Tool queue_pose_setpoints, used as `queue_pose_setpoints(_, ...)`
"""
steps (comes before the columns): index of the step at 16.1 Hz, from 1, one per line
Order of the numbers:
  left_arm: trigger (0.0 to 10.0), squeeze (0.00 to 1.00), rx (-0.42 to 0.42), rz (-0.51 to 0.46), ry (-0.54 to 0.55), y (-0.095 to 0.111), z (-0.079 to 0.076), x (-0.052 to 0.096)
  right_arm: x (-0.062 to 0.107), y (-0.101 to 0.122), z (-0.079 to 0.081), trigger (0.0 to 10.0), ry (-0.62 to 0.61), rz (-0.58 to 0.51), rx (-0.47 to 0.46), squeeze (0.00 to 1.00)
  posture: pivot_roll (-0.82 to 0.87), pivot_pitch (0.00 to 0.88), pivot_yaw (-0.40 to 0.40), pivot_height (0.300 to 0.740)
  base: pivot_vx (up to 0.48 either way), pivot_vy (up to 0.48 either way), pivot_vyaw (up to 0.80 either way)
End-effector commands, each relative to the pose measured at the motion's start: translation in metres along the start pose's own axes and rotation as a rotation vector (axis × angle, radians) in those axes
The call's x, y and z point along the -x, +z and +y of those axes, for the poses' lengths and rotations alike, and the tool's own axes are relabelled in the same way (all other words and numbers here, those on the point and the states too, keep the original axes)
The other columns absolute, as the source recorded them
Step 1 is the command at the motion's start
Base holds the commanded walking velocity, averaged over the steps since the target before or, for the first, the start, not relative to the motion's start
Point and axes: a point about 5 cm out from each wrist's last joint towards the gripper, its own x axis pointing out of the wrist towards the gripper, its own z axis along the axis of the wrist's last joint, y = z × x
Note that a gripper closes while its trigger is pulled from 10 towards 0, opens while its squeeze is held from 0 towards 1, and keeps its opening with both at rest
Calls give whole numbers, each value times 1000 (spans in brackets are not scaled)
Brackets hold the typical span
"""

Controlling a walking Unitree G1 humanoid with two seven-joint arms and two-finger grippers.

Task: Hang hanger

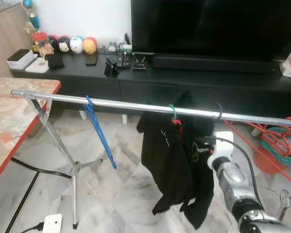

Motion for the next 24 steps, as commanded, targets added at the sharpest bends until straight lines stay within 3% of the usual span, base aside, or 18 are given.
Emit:
queue_pose_setpoints(1, 10000, 0, -26, 29, 2, -5, 4, 1, -2, 15, -4, 10000, -29, -91, -10, 0, -5, 0, 8, 719, 0, 0, 0)
queue_pose_setpoints(7, 10000, 0, -29, 21, 3, -7, 5, 2, 26, -35, -1, 10000, -77, 53, -33, 0, -7, 0, 4, 719, 0, 0, 0)
queue_pose_setpoints(14, 10000, 0, -48, 27, -6, -8, 4, 2, 41, -57, 0, 10000, -122, 121, -47, 0, -6, 0, 1, 719, 0, 0, 0)
queue_pose_setpoints(24, 10000, 0, -43, 22, -7, -7, 5, 2, 36, -47, -7, 10000, -173, 83, -51, 0, -15, 0, 14, 719, -91, 0, 0)
